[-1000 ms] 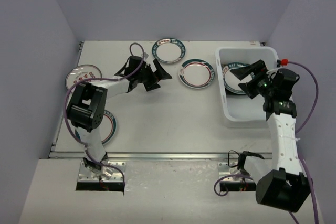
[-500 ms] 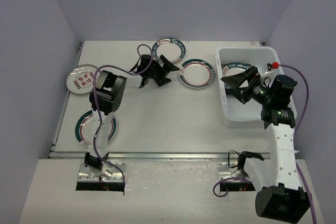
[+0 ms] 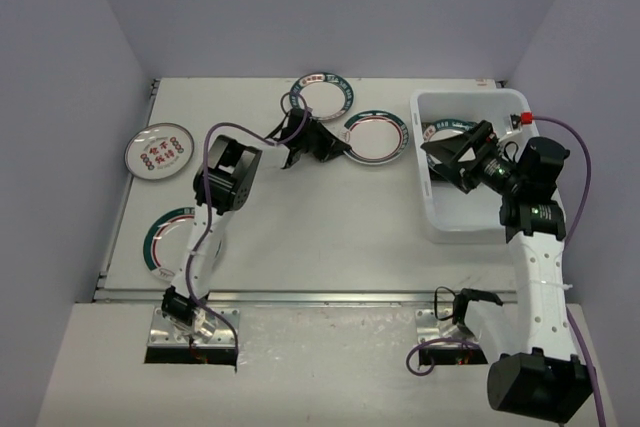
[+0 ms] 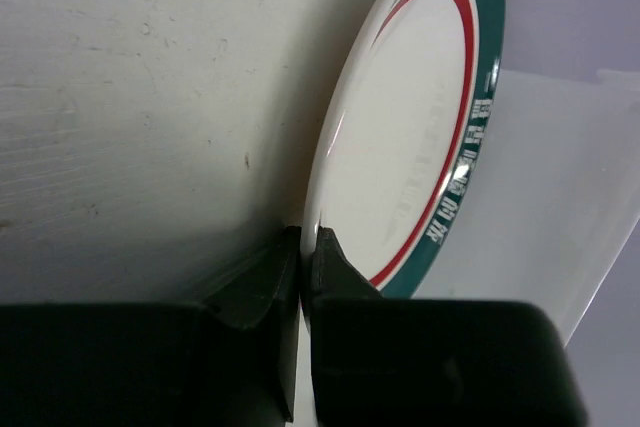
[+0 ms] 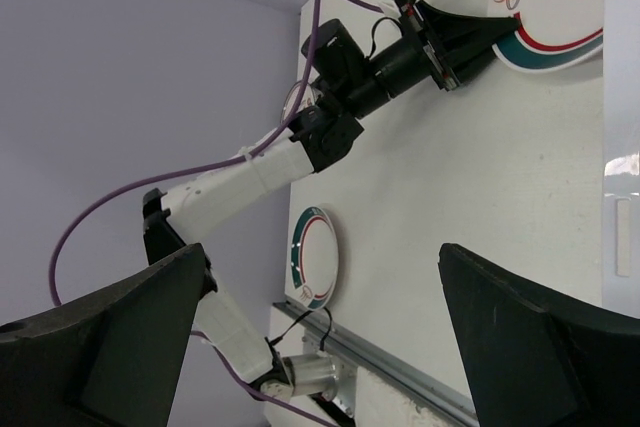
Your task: Place the plates into the plastic bin on the countertop
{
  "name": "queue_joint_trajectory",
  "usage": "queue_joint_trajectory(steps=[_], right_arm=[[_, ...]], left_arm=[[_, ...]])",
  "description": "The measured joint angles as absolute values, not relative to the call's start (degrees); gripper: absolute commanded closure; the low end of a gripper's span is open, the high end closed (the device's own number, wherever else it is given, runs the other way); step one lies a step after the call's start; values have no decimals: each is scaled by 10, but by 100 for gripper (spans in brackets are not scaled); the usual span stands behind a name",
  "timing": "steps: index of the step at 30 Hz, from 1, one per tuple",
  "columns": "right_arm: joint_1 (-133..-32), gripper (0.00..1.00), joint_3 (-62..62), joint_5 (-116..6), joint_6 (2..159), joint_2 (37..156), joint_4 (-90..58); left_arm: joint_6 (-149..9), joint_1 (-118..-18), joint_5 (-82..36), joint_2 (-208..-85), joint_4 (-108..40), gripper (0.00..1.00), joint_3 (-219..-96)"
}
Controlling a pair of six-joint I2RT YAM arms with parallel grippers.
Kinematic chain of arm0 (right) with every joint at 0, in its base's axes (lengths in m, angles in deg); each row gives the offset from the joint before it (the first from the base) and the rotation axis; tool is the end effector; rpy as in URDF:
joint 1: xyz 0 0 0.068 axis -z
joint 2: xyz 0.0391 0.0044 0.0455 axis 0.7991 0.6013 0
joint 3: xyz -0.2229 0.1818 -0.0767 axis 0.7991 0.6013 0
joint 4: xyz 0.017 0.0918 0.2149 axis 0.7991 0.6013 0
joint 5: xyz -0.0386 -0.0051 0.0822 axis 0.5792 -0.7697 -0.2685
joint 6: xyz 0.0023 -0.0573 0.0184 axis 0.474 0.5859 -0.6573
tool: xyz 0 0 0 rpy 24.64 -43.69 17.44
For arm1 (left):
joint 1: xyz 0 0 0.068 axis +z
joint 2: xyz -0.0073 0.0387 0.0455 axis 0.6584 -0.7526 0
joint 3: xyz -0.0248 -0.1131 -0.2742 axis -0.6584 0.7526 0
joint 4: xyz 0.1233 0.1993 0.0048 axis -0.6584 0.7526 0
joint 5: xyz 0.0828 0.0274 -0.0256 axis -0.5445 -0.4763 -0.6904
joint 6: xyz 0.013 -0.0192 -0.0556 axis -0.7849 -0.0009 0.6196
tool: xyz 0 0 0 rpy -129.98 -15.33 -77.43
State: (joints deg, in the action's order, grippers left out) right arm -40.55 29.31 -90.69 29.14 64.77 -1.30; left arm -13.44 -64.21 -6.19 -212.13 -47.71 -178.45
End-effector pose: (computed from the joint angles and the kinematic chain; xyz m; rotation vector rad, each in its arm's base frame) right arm 0.1544 -0.0027 0.3477 0.6559 1.8864 1.2466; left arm 0.4810 -0.2248 0.1147 -0.6442 2.3260 -1.3111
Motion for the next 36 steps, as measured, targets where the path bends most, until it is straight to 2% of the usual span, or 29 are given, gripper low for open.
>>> queue_joint_trajectory(steps=[5,8,12,15,18,25,27,28,29,30,32,35,36], right_arm=[[-405,1,280,-916,298,664,-15],[-405,1,276,-922,301,672,-25],[-405,1,276,-935,288,681,-71],[-406,1,271,-992,269,721,-143],[-412,5,250,-1006,304,777,-122],[-456,31,195,-1003,441,870,2],[-481,71,197,-1006,463,874,23],[-491,74,199,-1013,469,874,25],[-501,86,200,-1020,478,873,25],[-508,92,201,-1028,483,873,27],[-511,100,205,-1037,491,873,27],[-512,100,213,-1041,509,871,25],[-510,100,215,-1040,514,868,25]], left_arm=[[-163,-642,-60,-2114,-465,100,-1783],[-194,-644,-63,-2074,-470,100,-1731],[-247,-646,-60,-1893,-429,100,-1523],[-300,-649,-41,-1768,-407,100,-1441],[-344,-649,5,-1654,-397,100,-1397],[-369,-649,125,-1499,-414,100,-1337],[-362,-649,147,-1494,-417,100,-1337],[-357,-649,153,-1494,-416,100,-1337],[-356,-649,156,-1495,-411,100,-1337],[-355,-649,157,-1496,-406,100,-1338],[-352,-648,160,-1499,-393,100,-1346],[-348,-647,164,-1509,-361,100,-1367],[-346,-644,166,-1513,-352,77,-1377]])
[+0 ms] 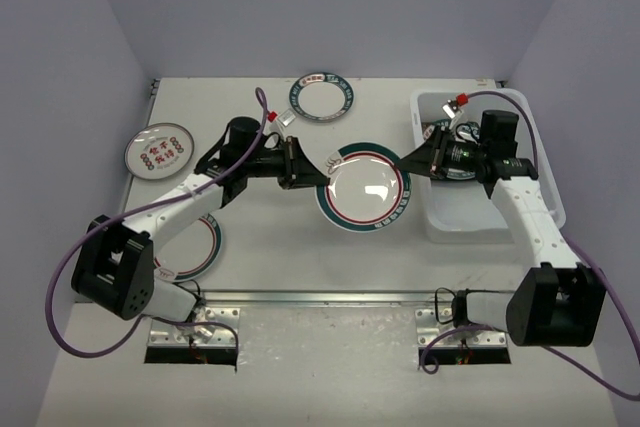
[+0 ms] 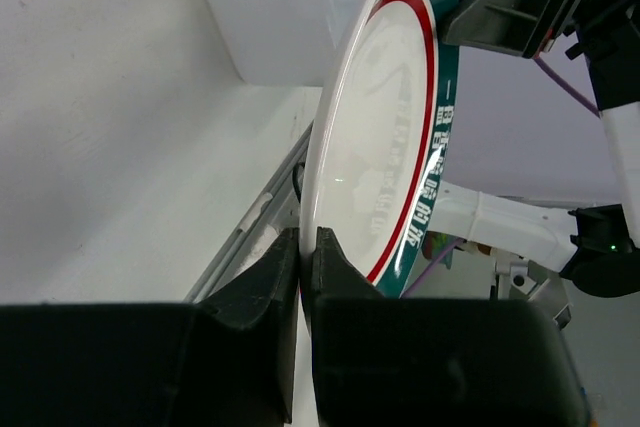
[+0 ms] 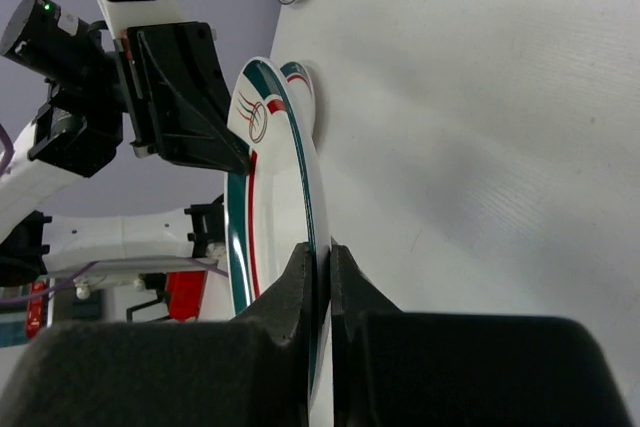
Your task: Place the plates into the plastic bin on the countertop
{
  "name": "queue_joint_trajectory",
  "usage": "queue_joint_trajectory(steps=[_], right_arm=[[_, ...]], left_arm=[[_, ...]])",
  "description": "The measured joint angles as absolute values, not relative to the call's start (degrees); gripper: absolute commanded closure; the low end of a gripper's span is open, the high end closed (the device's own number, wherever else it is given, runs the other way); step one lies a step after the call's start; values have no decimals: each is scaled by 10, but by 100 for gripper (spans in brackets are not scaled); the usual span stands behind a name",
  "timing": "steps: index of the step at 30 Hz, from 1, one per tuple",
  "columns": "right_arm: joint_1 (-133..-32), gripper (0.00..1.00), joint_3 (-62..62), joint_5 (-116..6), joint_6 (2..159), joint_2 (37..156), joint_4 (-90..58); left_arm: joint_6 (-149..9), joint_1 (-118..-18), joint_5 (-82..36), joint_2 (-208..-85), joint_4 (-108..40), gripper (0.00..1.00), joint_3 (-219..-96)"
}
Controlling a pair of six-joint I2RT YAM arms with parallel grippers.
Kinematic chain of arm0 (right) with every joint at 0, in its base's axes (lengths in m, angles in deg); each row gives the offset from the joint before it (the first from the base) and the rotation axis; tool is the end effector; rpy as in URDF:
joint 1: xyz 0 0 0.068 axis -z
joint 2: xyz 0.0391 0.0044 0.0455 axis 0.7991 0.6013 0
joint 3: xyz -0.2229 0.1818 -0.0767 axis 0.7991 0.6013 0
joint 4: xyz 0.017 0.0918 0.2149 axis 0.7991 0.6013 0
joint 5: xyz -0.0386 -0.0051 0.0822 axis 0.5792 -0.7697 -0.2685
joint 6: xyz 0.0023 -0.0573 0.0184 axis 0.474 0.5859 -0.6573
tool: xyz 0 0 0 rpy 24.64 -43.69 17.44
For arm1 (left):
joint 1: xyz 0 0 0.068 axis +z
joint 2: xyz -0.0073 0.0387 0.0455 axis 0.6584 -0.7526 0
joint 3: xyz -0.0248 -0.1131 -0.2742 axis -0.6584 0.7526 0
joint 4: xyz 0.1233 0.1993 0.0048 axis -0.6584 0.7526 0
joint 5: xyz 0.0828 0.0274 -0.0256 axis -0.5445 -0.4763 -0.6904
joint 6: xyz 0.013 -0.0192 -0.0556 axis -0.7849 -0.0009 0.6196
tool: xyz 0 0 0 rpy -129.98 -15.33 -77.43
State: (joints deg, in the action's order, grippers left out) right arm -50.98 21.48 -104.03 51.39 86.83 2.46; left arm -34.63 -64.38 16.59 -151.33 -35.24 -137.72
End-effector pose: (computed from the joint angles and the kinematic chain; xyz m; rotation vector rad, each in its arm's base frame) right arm 0.2322 0.0290 0.3223 0.1390 2.2033 1.4205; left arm 0.2477 -0.1420 0.3072 0.1581 2.2202 -1.5612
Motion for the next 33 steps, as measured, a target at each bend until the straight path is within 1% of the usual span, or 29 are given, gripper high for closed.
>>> queue_joint_trajectory(steps=[1,2,3,6,8,12,14,17,20,23,28,31,33], right_arm=[[-509,100,216,-1040,517,866,25],[-508,100,216,-1040,519,865,25],[-508,100,216,-1039,522,863,25],[-505,100,220,-1017,517,857,41],[-486,100,226,-989,498,852,48],[-371,100,275,-918,394,818,27],[-319,100,292,-854,342,802,18],[-273,100,307,-743,264,777,17],[-262,100,314,-633,193,761,11],[-261,100,345,-554,130,766,-29],[-269,100,370,-483,81,840,-78],[-288,97,390,-450,74,863,-117],[-303,92,396,-435,73,873,-144]], left_arm=[[-346,-642,168,-1516,-347,43,-1385],[-345,-640,169,-1518,-343,1,-1391],[-345,-637,170,-1519,-339,0,-1395],[-350,-623,149,-1519,-300,0,-1428],[-364,-610,113,-1517,-260,0,-1452],[-396,-567,26,-1489,-161,0,-1467],[-410,-540,-3,-1468,-129,0,-1463],[-430,-515,-33,-1438,-88,0,-1455],[-451,-515,-45,-1414,-60,0,-1449],[-463,-516,-47,-1397,-51,0,-1434],[-472,-516,-42,-1382,-34,0,-1404],[-476,-516,-37,-1382,-27,0,-1400],[-478,-516,-32,-1382,-26,0,-1400]])
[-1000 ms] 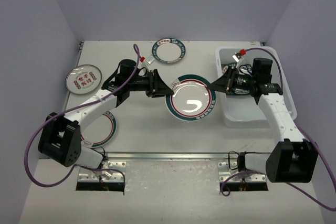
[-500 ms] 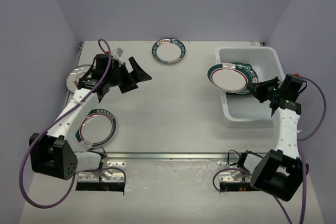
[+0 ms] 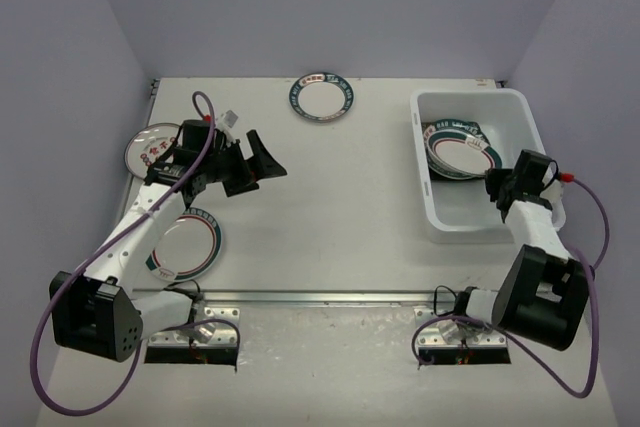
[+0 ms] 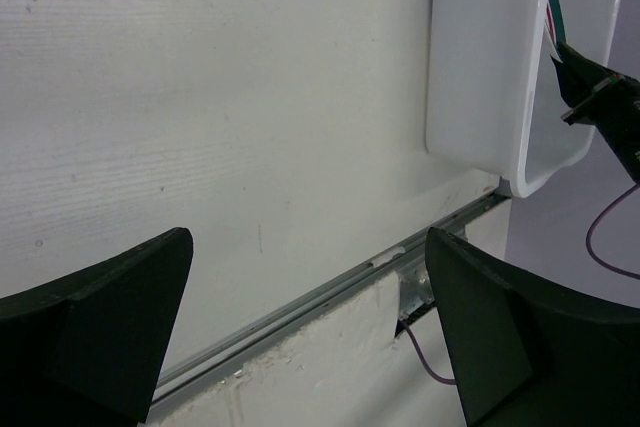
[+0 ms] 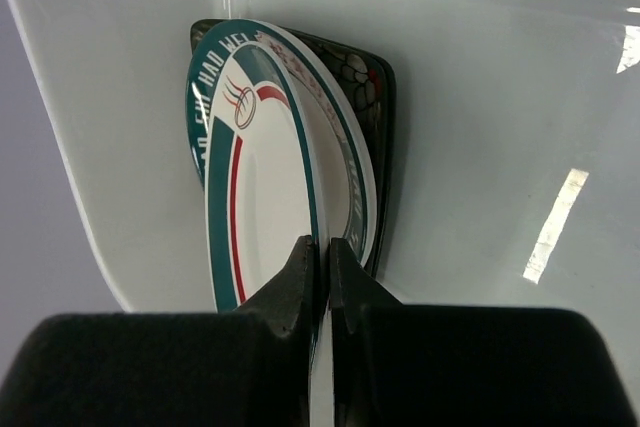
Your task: Place the plates into the plastic bin on the countertop
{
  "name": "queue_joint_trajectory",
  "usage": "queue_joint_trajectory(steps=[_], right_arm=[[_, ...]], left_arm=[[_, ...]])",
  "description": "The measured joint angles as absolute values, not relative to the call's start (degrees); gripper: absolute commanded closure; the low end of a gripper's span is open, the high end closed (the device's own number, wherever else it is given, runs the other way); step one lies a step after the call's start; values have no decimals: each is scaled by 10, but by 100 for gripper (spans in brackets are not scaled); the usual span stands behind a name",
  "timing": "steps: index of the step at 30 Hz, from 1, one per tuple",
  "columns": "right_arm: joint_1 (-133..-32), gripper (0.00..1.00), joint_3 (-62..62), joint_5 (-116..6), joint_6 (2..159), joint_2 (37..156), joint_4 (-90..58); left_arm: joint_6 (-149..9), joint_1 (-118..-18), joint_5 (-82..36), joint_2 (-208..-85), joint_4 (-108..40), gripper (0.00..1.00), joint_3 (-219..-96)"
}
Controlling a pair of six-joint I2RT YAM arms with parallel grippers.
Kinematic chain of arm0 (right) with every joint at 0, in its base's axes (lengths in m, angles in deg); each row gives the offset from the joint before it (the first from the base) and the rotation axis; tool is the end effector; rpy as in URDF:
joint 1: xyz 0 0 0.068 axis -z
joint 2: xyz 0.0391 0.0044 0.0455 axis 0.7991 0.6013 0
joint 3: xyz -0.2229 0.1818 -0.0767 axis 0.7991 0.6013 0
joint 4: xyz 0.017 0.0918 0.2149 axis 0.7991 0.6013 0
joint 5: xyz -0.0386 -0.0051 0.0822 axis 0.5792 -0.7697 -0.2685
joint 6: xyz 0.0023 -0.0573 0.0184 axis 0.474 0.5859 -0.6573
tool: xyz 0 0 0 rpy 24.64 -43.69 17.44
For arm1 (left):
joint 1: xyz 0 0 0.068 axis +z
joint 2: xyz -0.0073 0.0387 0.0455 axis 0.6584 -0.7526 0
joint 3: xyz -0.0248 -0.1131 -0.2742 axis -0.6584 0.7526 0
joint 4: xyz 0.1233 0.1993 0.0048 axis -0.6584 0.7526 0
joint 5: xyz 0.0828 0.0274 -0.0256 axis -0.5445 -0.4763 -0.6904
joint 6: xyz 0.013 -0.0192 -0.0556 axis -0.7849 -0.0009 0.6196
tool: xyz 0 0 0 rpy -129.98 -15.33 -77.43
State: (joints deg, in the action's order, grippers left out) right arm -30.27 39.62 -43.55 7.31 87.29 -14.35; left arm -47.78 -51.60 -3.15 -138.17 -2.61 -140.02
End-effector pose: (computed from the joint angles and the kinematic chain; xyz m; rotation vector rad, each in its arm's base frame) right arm 0.2139 -0.0928 0.2371 1.8000 1.3958 0.4705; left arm 0.2074 -0.0593 0.3162 -0.2165 2.3751 -0.9423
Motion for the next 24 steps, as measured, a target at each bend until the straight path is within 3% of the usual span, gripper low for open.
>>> queue_joint_trajectory(steps=[4,5,7,14,24], right_arm=[[-325,37,382,-422,82,921,-186],[-330,19,370,-423,87,937,-188],[-338,1,331,-429,105,975,-185],[-353,1,234,-479,151,1018,-102],[-363,1,225,-530,232,919,76]], left_arm=[[-483,-516,-22,-1382,-23,0,-1400],[-484,-516,-20,-1382,-22,0,-1400],[-486,-516,-17,-1382,-21,0,-1400],[-489,-516,-8,-1385,-22,0,-1395],[-480,-516,-5,-1470,-51,0,-1403]])
